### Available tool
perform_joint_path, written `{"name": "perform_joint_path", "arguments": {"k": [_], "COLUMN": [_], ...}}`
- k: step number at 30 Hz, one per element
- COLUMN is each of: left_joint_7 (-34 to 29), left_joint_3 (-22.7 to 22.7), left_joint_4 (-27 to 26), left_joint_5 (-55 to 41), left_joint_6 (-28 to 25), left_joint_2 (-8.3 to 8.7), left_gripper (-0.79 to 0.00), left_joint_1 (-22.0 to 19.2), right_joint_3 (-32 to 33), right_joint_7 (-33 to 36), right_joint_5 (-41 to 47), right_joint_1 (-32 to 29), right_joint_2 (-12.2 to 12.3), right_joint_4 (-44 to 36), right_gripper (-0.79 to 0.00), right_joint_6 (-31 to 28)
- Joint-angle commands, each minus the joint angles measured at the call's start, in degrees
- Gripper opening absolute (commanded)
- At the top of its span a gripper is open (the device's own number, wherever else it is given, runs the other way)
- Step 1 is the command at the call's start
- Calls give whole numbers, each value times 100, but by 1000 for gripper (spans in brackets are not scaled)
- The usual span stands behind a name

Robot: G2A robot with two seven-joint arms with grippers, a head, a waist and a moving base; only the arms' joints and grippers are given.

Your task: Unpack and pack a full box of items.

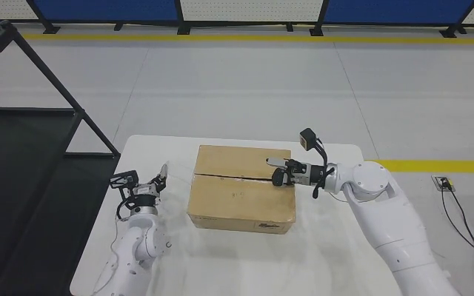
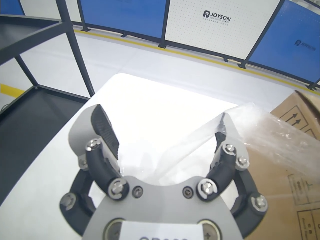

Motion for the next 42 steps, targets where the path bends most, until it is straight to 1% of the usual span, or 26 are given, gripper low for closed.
{"name": "perform_joint_path", "arguments": {"k": [1,7,10,16,24,29,35,42], "left_joint_7": [25,188,252,379,566,612,628,621], "left_joint_3": [-25,-92,-121,-153,-135,-144,-132,-130], "left_joint_4": [-150,-504,-640,-877,-1058,-1083,-1119,-1062], "left_joint_5": [39,38,37,85,179,172,198,128], "left_joint_6": [42,173,237,328,502,542,572,635], "left_joint_2": [-3,-26,-40,-69,-121,-153,-191,-242], "left_gripper": [0,0,0,0,0,0,0,0], "left_joint_1": [107,357,440,559,720,749,771,779], "right_joint_3": [0,0,-1,-68,-302,-562,-1082,-1465], "right_joint_7": [0,0,-168,-388,-667,-866,-1132,-1344], "right_joint_5": [0,0,3,-16,113,278,394,549], "right_joint_1": [0,0,-132,-246,-210,-102,156,426], "right_joint_2": [0,0,4,-1,-83,-192,-409,-637], "right_joint_4": [0,0,-166,-404,-441,-322,-62,385], "right_gripper": [0,0,0,0,0,0,0,0], "right_joint_6": [0,0,-1,109,146,174,246,45]}}
